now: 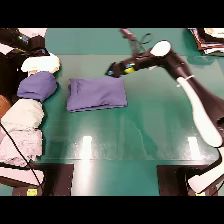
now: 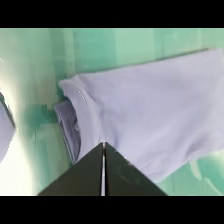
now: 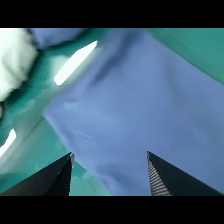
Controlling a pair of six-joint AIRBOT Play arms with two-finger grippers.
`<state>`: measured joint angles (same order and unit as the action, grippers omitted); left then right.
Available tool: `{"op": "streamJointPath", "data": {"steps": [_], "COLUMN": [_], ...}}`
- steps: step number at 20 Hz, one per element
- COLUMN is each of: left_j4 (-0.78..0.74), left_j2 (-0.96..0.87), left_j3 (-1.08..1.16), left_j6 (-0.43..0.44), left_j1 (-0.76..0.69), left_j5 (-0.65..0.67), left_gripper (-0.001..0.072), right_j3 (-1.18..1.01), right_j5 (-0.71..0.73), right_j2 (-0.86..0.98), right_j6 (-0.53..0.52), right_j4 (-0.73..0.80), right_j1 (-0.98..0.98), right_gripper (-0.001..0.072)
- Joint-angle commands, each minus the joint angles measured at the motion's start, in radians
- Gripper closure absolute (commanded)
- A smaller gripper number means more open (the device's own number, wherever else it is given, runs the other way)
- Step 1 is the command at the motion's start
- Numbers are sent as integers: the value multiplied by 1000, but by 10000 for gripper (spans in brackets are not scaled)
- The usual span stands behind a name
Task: Fold the shirts.
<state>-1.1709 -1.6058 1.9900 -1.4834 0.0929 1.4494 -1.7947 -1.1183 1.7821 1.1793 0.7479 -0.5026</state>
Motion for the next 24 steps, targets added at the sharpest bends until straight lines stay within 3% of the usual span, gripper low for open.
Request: {"op": "streamJointPath", "data": {"steps": [1, 5, 8, 17, 18, 21, 22, 23, 24], "left_j4": [-1, -1, 0, 1, 1, 4, 5, 5, 7], "left_j2": [3, 3, 2, 2, 2, 2, 2, 2, 2], "left_j3": [-19, -19, -19, -19, -19, -19, -19, -19, -19], "left_j6": [10, 25, 25, 26, 26, 25, 25, 25, 25], "left_j1": [-29, -76, -96, -101, -101, -101, -101, -101, -101], "left_j5": [-9, -47, -72, -70, -70, -68, -64, -60, -54], "left_gripper": [685, 685, 685, 685, 685, 685, 685, 685, 685], "right_j3": [142, 307, 366, 33, -11, -109, -123, -142, -159], "right_j5": [-56, -39, -17, -115, -115, -106, -87, -81, -83], "right_j2": [-44, -44, -6, 343, 372, 421, 420, 420, 420], "right_j6": [117, 122, 121, 124, 136, 140, 140, 139, 137], "right_j4": [66, 62, -28, -336, -336, -327, -326, -324, -317], "right_j1": [158, 238, 239, 85, 64, 24, 20, 17, 19], "right_gripper": [90, 81, 84, 94, 134, 160, 230, 254, 465]}}
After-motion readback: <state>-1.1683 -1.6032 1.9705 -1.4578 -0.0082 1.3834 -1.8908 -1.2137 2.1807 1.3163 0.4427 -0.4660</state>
